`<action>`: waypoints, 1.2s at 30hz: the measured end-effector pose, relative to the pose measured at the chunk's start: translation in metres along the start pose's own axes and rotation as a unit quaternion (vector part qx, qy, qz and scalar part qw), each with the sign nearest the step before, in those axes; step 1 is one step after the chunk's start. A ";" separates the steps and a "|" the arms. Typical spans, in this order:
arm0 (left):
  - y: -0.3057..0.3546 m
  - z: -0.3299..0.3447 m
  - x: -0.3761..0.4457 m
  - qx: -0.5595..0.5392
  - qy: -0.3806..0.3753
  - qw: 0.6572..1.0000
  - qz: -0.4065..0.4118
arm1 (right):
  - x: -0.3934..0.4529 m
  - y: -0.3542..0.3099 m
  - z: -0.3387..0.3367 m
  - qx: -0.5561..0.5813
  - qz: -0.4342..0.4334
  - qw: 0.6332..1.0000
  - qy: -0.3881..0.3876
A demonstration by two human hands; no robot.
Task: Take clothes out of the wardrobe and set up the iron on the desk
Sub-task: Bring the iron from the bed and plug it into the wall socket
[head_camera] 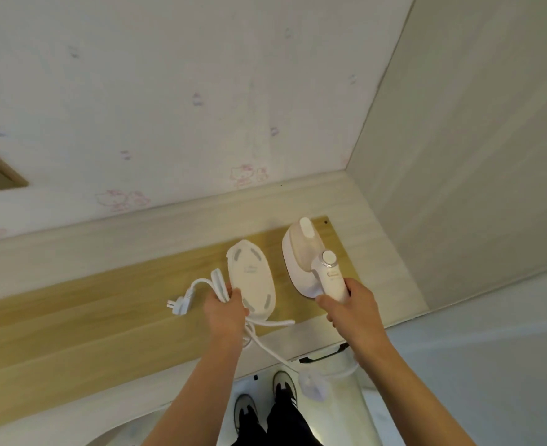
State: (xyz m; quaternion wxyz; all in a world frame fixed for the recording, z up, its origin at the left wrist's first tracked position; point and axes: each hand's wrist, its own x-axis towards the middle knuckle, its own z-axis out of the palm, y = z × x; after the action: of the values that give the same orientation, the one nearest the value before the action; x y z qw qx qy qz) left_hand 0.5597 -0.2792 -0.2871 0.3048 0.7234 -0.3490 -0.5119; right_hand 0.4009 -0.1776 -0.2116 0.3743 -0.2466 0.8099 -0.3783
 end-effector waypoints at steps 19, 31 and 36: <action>0.003 0.087 0.007 -0.004 -0.055 0.986 -0.156 | 0.044 0.025 -0.038 -0.048 0.030 0.998 0.015; 0.006 0.091 0.011 0.064 -0.068 0.987 -0.129 | 0.057 0.026 -0.033 -0.070 0.035 0.997 -0.007; 0.011 0.086 0.007 0.070 -0.089 0.986 -0.120 | 0.060 0.021 -0.023 -0.074 0.023 0.997 -0.016</action>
State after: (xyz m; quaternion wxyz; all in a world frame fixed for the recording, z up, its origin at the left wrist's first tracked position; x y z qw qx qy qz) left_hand 0.4771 -0.2981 -0.3067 0.1577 0.7312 -0.3201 -0.5814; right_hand 0.3438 -0.1965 -0.2433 0.3769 -0.2611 0.8348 -0.3048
